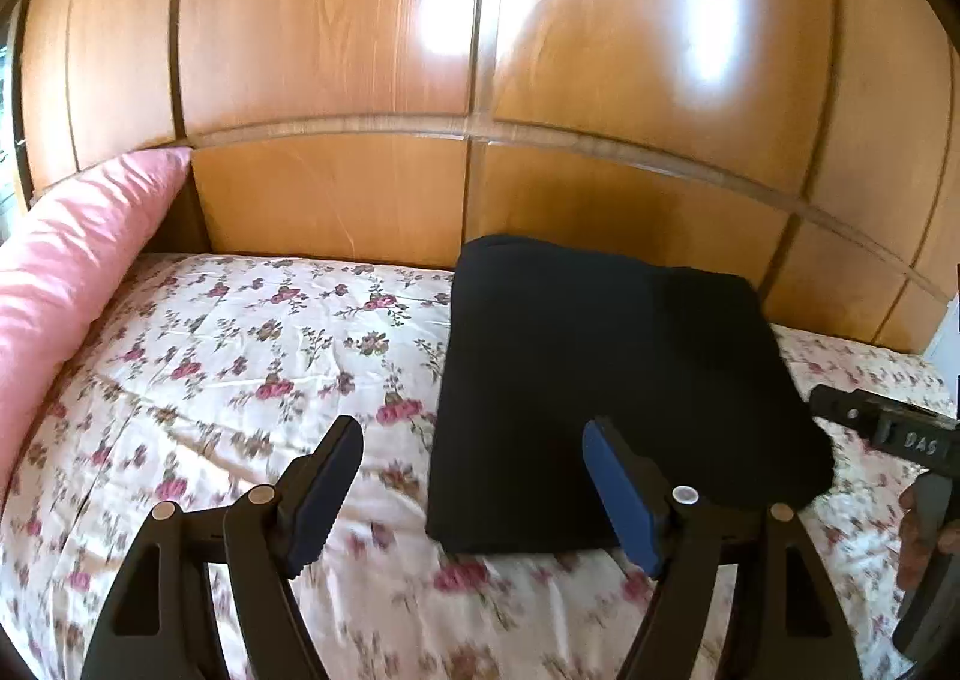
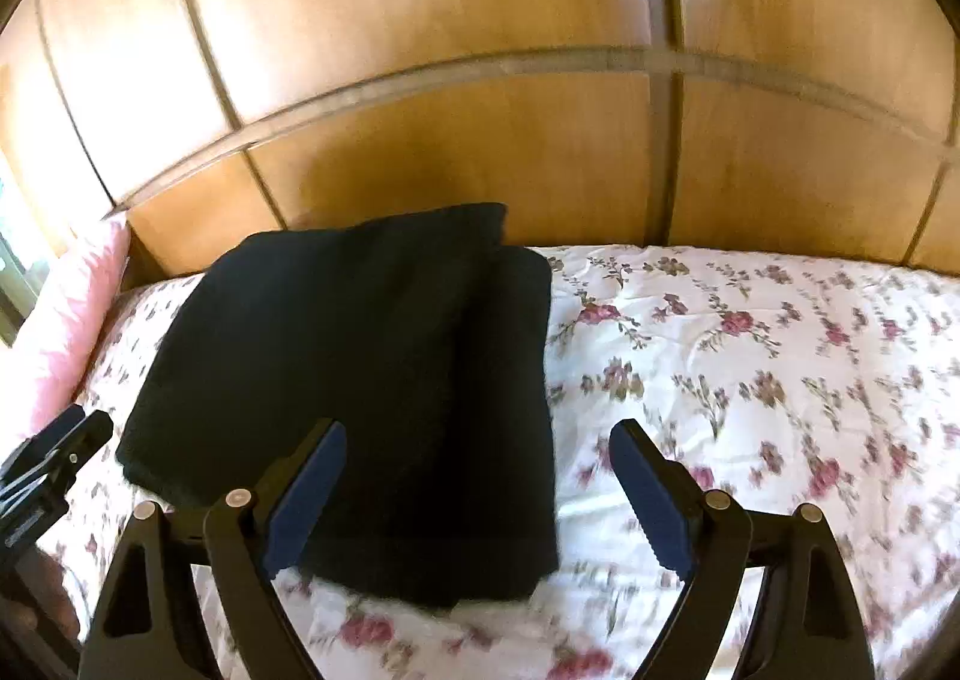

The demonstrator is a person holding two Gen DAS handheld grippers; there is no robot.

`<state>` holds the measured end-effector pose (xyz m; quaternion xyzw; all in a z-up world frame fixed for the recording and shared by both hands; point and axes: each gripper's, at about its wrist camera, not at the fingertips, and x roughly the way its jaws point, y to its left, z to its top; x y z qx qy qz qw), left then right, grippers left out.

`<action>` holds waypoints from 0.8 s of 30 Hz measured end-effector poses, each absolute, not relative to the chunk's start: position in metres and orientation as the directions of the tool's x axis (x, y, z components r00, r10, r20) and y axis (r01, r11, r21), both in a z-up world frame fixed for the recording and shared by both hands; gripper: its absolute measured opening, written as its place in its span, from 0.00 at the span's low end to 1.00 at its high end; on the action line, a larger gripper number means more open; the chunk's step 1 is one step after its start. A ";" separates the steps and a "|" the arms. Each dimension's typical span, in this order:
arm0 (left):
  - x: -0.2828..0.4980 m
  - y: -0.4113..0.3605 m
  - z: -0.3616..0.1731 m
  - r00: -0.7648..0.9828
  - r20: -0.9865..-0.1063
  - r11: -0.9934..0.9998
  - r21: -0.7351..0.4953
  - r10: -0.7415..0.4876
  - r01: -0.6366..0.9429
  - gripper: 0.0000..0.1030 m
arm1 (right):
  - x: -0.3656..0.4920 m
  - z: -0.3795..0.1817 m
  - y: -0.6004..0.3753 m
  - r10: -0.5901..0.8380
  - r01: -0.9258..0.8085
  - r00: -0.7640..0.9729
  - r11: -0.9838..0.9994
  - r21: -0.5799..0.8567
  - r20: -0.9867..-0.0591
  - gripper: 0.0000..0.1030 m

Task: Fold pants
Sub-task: 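Release the folded pants on the bed and withdraw both grippers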

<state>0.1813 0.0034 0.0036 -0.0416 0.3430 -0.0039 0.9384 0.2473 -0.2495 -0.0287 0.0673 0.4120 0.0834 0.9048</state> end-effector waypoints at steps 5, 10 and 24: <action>0.136 -0.007 0.020 0.781 -0.622 0.995 -0.101 -0.052 -0.014 0.75 | 0.204 -0.015 -0.226 0.201 -0.113 0.676 0.979 0.170 -0.709 0.89; 0.099 -0.014 0.027 0.793 -0.606 0.994 -0.107 -0.055 -0.013 0.75 | 0.161 -0.009 -0.213 0.193 -0.117 0.690 0.981 0.156 -0.697 0.90; 0.037 -0.029 0.019 0.785 -0.619 0.997 -0.068 -0.018 -0.031 0.79 | 0.082 -0.012 -0.201 0.108 -0.068 0.724 0.994 0.086 -0.682 0.92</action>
